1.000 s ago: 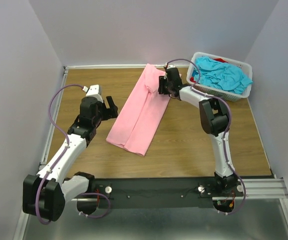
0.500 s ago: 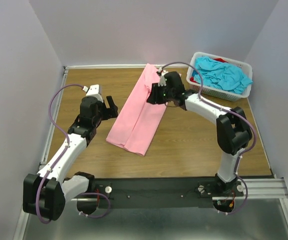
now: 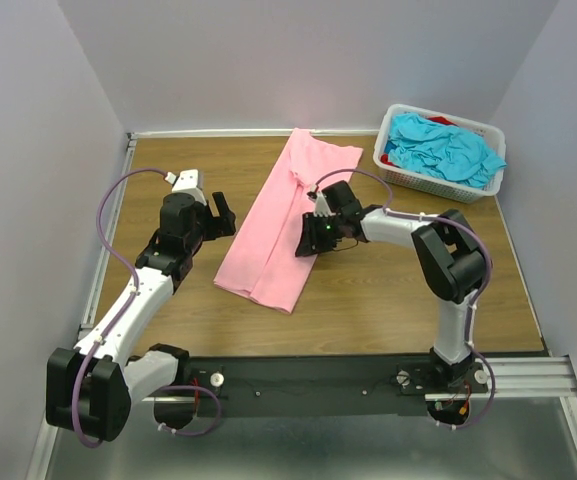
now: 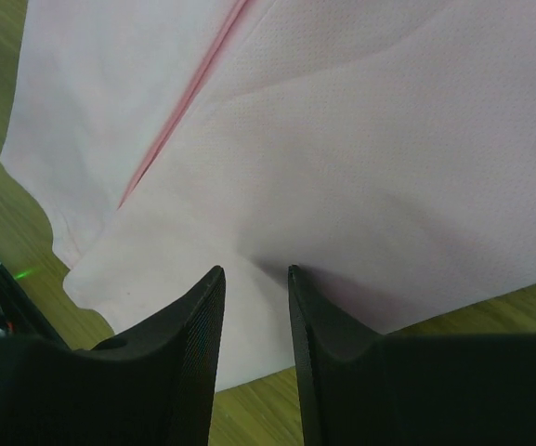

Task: Fold and stack the t-shirts
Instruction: Fold the tshirt

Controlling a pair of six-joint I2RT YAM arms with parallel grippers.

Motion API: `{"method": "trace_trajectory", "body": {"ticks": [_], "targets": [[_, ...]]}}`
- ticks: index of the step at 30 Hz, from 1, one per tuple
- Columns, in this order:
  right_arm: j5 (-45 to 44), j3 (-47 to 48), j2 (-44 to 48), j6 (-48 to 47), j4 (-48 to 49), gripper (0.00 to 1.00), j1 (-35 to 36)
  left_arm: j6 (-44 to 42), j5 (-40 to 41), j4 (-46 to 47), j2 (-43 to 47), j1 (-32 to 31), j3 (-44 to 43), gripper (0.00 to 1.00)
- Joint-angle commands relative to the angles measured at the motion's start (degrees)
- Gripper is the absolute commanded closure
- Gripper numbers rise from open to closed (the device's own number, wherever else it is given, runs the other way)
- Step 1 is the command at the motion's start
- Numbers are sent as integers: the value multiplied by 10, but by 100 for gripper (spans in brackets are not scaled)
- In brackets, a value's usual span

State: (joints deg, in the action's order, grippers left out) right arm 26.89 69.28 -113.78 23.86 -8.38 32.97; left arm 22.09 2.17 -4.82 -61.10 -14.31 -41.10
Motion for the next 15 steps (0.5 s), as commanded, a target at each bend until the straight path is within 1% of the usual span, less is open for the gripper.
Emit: {"method": "trace_trajectory", "body": {"ticks": [1, 4, 7, 8, 9, 11, 12, 15], "targets": [[-72, -35, 15, -27, -89, 59, -26, -15, 5, 4, 1, 3, -3, 8], [-112, -52, 46, -45, -106, 59, -61, -21, -13, 6, 3, 4, 0, 8], [-141, -47, 86, -75, -125, 58, -70, -27, -19, 4, 4, 3, 1, 8], [-138, -43, 94, -79, -132, 58, -70, -25, -18, 5, 4, 3, 1, 8], [-128, -40, 103, -80, -138, 56, -70, -19, -18, 3, 6, 2, 1, 8], [-76, -41, 132, -71, -143, 56, -68, -13, -14, -6, 12, 2, 1, 8], [-29, -47, 143, -64, -142, 56, -67, -12, -17, -9, 19, 2, 1, 8], [24, -79, 173, -34, -137, 56, -62, -6, -24, -25, 39, -3, -2, 8]]}}
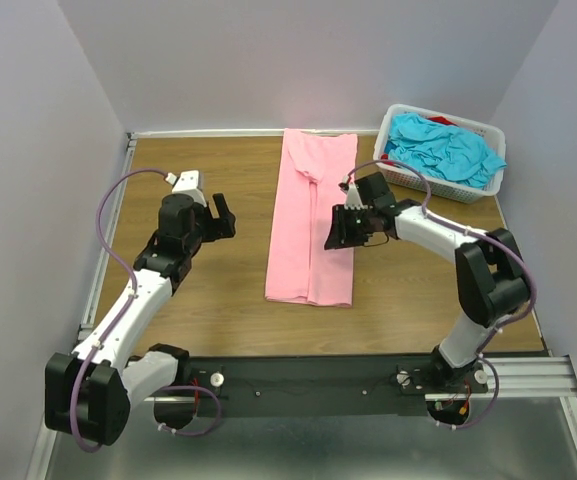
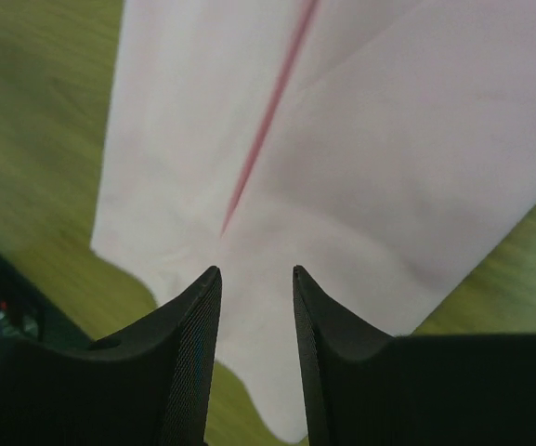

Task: Fold and stack the t-shirts
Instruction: Fold the tshirt

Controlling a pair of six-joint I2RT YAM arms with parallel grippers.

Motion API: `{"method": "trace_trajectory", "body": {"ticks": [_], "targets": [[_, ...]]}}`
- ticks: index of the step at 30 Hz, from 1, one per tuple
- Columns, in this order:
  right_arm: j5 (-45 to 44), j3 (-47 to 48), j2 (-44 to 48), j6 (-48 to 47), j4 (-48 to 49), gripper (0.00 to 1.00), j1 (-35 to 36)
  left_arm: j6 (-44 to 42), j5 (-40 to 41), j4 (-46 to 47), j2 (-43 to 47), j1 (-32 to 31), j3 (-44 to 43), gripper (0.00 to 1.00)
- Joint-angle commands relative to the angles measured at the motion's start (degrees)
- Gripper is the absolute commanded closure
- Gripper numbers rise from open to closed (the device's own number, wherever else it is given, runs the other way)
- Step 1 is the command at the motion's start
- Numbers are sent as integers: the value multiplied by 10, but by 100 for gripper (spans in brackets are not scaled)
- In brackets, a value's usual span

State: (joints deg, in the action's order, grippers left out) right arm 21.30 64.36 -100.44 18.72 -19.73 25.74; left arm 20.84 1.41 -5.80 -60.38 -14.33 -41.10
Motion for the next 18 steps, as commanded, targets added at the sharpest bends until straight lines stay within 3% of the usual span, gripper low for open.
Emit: {"method": "trace_trajectory", "body": {"ticks": [1, 3, 9, 18], "targets": [[110, -40, 46, 25, -13, 57, 13, 8, -30, -28, 36, -7, -4, 8], [175, -95, 72, 69, 28, 63, 26, 17, -60, -72, 34, -25, -17, 8], [235, -148, 74, 125, 116, 75, 43, 26, -78, -105, 35, -53, -14, 9], [274, -170, -1, 148, 183, 78, 59, 41, -88, -120, 11, -98, -14, 9]]}}
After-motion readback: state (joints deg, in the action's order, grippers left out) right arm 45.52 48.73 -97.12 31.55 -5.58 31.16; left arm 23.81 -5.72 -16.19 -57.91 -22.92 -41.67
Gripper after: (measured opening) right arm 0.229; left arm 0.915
